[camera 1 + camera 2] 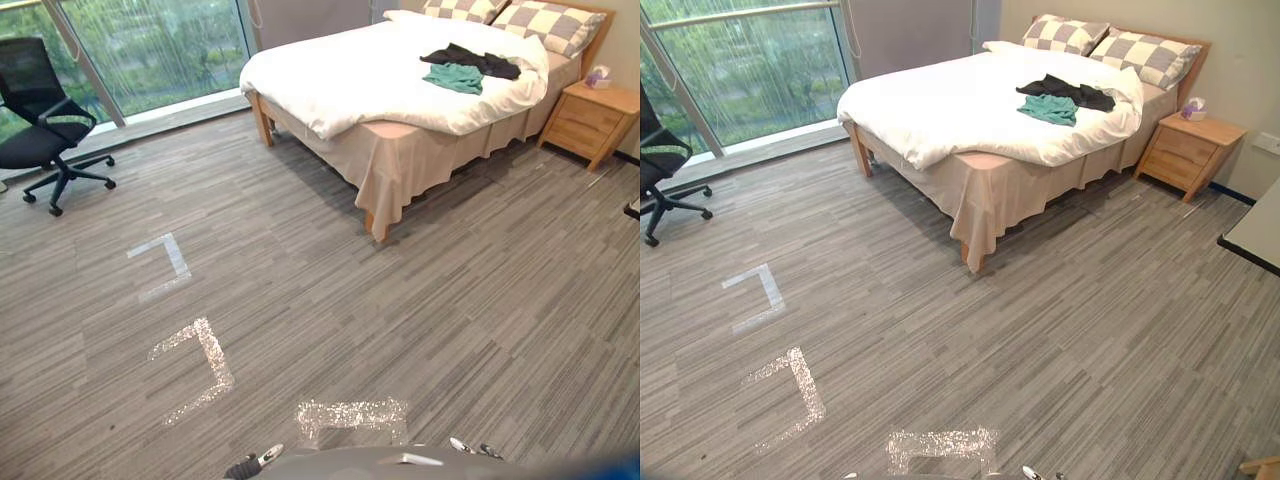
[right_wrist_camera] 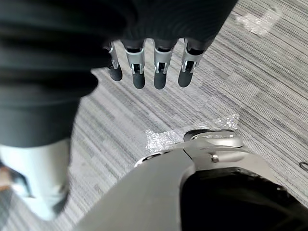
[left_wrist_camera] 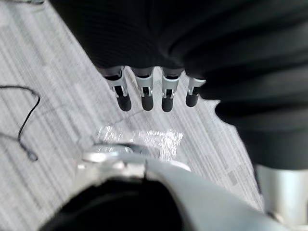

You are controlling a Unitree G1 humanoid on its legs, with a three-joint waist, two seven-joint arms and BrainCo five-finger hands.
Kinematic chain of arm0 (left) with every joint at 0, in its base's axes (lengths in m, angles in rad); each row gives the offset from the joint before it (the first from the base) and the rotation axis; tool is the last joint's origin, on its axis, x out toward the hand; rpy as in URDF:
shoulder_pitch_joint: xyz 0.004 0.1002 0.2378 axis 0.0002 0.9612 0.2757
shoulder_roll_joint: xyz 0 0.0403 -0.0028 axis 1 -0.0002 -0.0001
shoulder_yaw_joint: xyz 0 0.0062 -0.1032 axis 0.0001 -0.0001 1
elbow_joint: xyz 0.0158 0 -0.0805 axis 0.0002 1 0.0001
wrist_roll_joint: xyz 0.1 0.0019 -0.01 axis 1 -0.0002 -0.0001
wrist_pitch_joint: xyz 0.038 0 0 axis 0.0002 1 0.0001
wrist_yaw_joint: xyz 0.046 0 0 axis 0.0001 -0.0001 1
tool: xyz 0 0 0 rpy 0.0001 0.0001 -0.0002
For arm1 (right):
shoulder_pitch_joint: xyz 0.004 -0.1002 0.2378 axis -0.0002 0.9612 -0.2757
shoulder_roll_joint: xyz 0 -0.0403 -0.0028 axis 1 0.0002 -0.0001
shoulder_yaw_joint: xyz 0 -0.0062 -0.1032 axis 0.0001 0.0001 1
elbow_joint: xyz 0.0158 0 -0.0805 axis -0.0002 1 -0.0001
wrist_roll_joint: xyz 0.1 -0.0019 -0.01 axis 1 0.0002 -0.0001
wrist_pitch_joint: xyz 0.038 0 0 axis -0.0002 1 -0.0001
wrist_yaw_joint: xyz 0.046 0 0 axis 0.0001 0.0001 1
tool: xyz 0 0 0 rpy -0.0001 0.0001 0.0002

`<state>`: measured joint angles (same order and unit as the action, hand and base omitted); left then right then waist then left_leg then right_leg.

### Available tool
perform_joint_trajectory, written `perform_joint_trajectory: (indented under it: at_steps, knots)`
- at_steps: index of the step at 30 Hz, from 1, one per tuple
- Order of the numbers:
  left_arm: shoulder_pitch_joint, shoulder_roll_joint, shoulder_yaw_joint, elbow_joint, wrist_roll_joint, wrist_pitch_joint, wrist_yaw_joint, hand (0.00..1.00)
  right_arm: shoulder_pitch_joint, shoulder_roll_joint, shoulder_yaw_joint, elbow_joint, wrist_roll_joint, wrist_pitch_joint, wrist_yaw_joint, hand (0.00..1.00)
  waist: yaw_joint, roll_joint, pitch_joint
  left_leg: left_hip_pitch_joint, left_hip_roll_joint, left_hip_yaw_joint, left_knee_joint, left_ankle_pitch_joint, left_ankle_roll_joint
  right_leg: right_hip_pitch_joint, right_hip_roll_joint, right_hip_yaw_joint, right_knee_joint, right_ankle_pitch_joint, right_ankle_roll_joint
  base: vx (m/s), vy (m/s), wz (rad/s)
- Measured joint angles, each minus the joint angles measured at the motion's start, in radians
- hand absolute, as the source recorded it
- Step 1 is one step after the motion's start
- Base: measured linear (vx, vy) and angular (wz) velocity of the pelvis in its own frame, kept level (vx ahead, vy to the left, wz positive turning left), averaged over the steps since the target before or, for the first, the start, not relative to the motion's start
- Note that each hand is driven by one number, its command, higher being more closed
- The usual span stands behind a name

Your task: Tidy the bed and pick cloth on bed and put in laundry

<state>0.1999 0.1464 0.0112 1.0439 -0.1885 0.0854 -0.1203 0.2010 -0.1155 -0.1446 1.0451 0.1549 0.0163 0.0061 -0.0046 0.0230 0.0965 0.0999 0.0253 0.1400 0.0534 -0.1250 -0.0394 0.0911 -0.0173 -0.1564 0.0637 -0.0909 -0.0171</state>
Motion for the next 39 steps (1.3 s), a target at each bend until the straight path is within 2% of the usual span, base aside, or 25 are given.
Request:
perform_joint_trajectory:
  at_steps: [3, 9, 11, 14, 16, 23, 24, 25, 26, 27, 28, 29, 30, 32, 33, 34, 35, 38, 39]
  knots:
    - [-0.003, 0.001, 0.001, 0.001, 0.000, 0.009, -0.006, 0.00, 0.000, 0.007, -0.023, 0.012, 0.001, 0.003, -0.006, 0.00, 0.000, -0.003, 0.010, 0.045, 0.002, 0.018, -0.032, 0.018, 0.001, 0.054, 0.008, -0.003, -0.060, 0.025, 0.011, 0.10, 0.001, -0.05]
    - [-0.004, 0.002, 0.001, 0.003, 0.020, 0.008, -0.011, 0.00, -0.001, 0.014, -0.043, 0.013, 0.002, 0.006, -0.009, 0.00, -0.002, -0.011, 0.014, 0.078, 0.003, 0.030, -0.057, 0.018, 0.001, 0.095, 0.014, -0.018, -0.116, 0.032, 0.023, 0.06, -0.009, 0.03]
    - [-0.004, 0.001, 0.001, 0.003, 0.039, 0.008, -0.011, 0.00, -0.002, 0.015, -0.045, 0.013, 0.020, 0.005, -0.010, 0.00, -0.001, -0.011, 0.017, 0.093, 0.003, 0.045, -0.080, 0.031, -0.020, 0.103, 0.015, -0.020, -0.122, 0.034, 0.036, 0.04, -0.025, -0.05]
    - [-0.008, 0.001, -0.001, 0.003, 0.091, 0.008, -0.005, 0.00, -0.006, 0.017, -0.047, 0.013, 0.023, -0.002, -0.010, 0.00, -0.003, -0.015, 0.022, 0.108, 0.004, 0.045, -0.088, 0.032, -0.021, 0.114, 0.016, -0.023, -0.122, 0.026, 0.060, 0.02, -0.024, 0.01]
    - [-0.011, -0.001, -0.006, 0.003, 0.140, -0.012, 0.021, 0.00, -0.006, 0.018, -0.047, 0.013, 0.029, -0.006, -0.009, 0.00, -0.003, -0.016, 0.023, 0.114, 0.004, 0.046, -0.091, 0.032, -0.021, 0.124, 0.016, -0.023, -0.124, 0.024, 0.063, 0.00, 0.000, 0.00]
    - [-0.012, -0.004, -0.012, 0.002, 0.143, -0.073, 0.071, 0.00, -0.008, 0.024, -0.047, 0.013, 0.041, -0.057, -0.009, 0.00, -0.004, -0.017, 0.050, 0.124, 0.010, 0.099, -0.092, 0.026, -0.022, 0.123, 0.021, 0.001, -0.135, 0.026, 0.058, -0.02, -0.021, -0.11]
    - [-0.012, -0.003, -0.011, 0.002, 0.143, -0.082, 0.085, 0.00, -0.009, 0.026, -0.044, 0.013, 0.041, -0.070, -0.009, 0.00, -0.003, -0.019, 0.056, 0.096, 0.024, 0.128, -0.024, -0.014, -0.021, 0.117, 0.025, 0.014, -0.132, 0.022, 0.043, -0.03, -0.060, -0.53]
    - [-0.011, 0.002, -0.007, 0.002, 0.140, -0.101, 0.099, 0.00, -0.010, 0.026, -0.042, 0.012, 0.041, -0.084, -0.008, 0.00, -0.002, -0.028, 0.065, 0.037, 0.052, 0.170, 0.120, -0.060, -0.049, 0.103, 0.026, 0.038, -0.120, 0.000, 0.007, -0.03, -0.060, -0.56]
    - [-0.013, 0.003, -0.002, 0.001, 0.138, -0.108, 0.105, 0.00, -0.010, 0.028, -0.042, 0.012, 0.041, -0.089, -0.008, 0.00, -0.002, -0.030, 0.073, 0.010, 0.067, 0.189, 0.189, -0.070, -0.063, 0.101, 0.025, 0.039, -0.113, -0.006, -0.003, -0.02, -0.125, -0.77]
    - [-0.013, 0.006, 0.006, -0.006, 0.090, -0.142, 0.121, 0.00, -0.008, 0.034, -0.039, 0.011, 0.046, -0.098, -0.006, 0.00, -0.002, -0.040, 0.090, -0.095, 0.130, 0.215, 0.456, -0.072, -0.067, 0.092, 0.024, 0.051, -0.076, -0.019, -0.021, 0.00, -0.103, -0.53]
    - [-0.015, 0.004, 0.008, -0.007, 0.084, -0.145, 0.121, 0.00, -0.007, 0.034, -0.038, 0.011, 0.048, -0.100, -0.005, 0.00, -0.002, -0.039, 0.091, -0.104, 0.139, 0.214, 0.482, -0.071, -0.065, 0.091, 0.027, 0.053, -0.070, -0.023, -0.025, 0.03, -0.132, -0.67]
    - [-0.016, -0.015, 0.032, -0.010, 0.048, -0.162, 0.123, 0.00, -0.003, 0.028, -0.031, 0.010, 0.063, -0.105, 0.000, 0.00, -0.005, -0.010, 0.106, -0.155, 0.189, 0.200, 0.628, -0.059, -0.046, 0.090, 0.045, 0.060, -0.031, -0.047, -0.043, 0.08, -0.060, -0.47]
    - [-0.013, -0.028, 0.041, -0.011, 0.023, -0.185, 0.127, 0.00, 0.004, 0.024, -0.031, -0.008, 0.102, -0.112, 0.004, 0.00, -0.010, 0.003, 0.115, -0.193, 0.221, 0.172, 0.746, -0.018, -0.028, 0.090, 0.053, 0.066, 0.017, -0.078, -0.053, 0.09, -0.042, -0.51]
    - [-0.006, -0.035, 0.048, -0.029, 0.011, -0.204, 0.126, 0.00, 0.024, 0.027, -0.031, -0.027, 0.162, -0.120, 0.010, 0.00, -0.008, -0.002, 0.126, -0.259, 0.227, 0.133, 0.877, 0.043, -0.033, 0.090, 0.050, 0.097, 0.067, -0.112, -0.071, 0.15, -0.020, -0.41]
    - [0.001, -0.044, 0.061, -0.043, 0.011, -0.213, 0.121, 0.00, 0.026, 0.026, -0.032, -0.029, 0.191, -0.121, 0.011, 0.00, -0.009, 0.001, 0.128, -0.287, 0.209, 0.117, 0.891, -0.041, -0.030, 0.093, 0.044, 0.124, 0.096, -0.134, -0.074, 0.17, -0.010, -0.38]
    - [0.001, -0.044, 0.063, -0.043, 0.010, -0.216, 0.118, 0.00, 0.025, 0.026, -0.034, -0.029, 0.198, -0.121, 0.012, 0.00, -0.010, 0.000, 0.128, -0.295, 0.201, 0.119, 0.878, -0.064, -0.029, 0.097, 0.040, 0.132, 0.099, -0.138, -0.075, 0.26, 0.035, -0.50]
    - [0.002, -0.043, 0.066, -0.045, 0.002, -0.226, 0.100, 0.00, 0.024, 0.030, -0.039, -0.028, 0.215, -0.122, 0.022, 0.00, -0.006, -0.007, 0.132, -0.312, 0.163, 0.142, 0.763, -0.117, -0.024, 0.111, 0.012, 0.154, 0.096, -0.150, -0.067, 0.23, 0.072, -0.47]
    - [0.003, -0.042, 0.065, -0.047, 0.003, -0.228, 0.094, 0.00, 0.022, 0.035, -0.048, -0.030, 0.214, -0.134, 0.033, 0.00, -0.009, -0.008, 0.133, -0.318, 0.116, 0.202, 0.507, -0.095, -0.025, 0.131, -0.019, 0.179, 0.076, -0.174, -0.048, 0.23, 0.107, -0.40]
    - [0.005, -0.042, 0.064, -0.049, 0.002, -0.229, 0.096, 0.00, 0.027, 0.038, -0.055, -0.034, 0.214, -0.141, 0.036, 0.00, -0.008, -0.007, 0.133, -0.319, 0.096, 0.211, 0.370, -0.049, -0.024, 0.142, -0.024, 0.198, 0.070, -0.191, -0.036, 0.31, 0.185, -0.41]
